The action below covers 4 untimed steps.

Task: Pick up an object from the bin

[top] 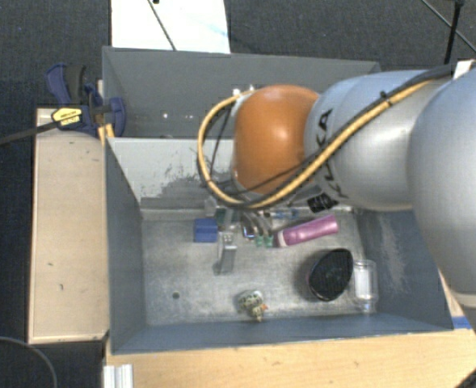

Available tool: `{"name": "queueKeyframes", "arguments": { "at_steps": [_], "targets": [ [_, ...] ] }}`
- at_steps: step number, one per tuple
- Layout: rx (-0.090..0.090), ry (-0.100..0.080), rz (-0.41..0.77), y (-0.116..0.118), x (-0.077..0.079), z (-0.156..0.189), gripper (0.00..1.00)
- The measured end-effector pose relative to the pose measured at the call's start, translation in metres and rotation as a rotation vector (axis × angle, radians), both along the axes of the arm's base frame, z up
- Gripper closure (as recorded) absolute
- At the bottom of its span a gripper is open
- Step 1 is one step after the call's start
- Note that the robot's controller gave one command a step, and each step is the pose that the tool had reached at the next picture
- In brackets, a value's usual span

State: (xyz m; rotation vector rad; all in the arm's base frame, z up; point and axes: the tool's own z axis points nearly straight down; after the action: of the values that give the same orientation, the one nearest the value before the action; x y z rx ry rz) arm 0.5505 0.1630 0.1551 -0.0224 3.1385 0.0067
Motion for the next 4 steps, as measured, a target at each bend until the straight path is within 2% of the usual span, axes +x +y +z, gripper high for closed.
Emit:
{"name": "queueKeyframes", "arguments": {
  "at_steps": [1,2,3,4],
  "targets": [
    [-0.006,0.006,0.008,-0.019,0.033,-0.085,0.00],
    [-0.003,0.000,0.008,-0.018,0.035,-0.079,1.00],
    [-0.002,-0.008,0.041,-0.007,0.029,0.043,1.00],
    [-0.004,0.000,0.040,-0.008,0.027,0.038,0.00]
  ]
}}
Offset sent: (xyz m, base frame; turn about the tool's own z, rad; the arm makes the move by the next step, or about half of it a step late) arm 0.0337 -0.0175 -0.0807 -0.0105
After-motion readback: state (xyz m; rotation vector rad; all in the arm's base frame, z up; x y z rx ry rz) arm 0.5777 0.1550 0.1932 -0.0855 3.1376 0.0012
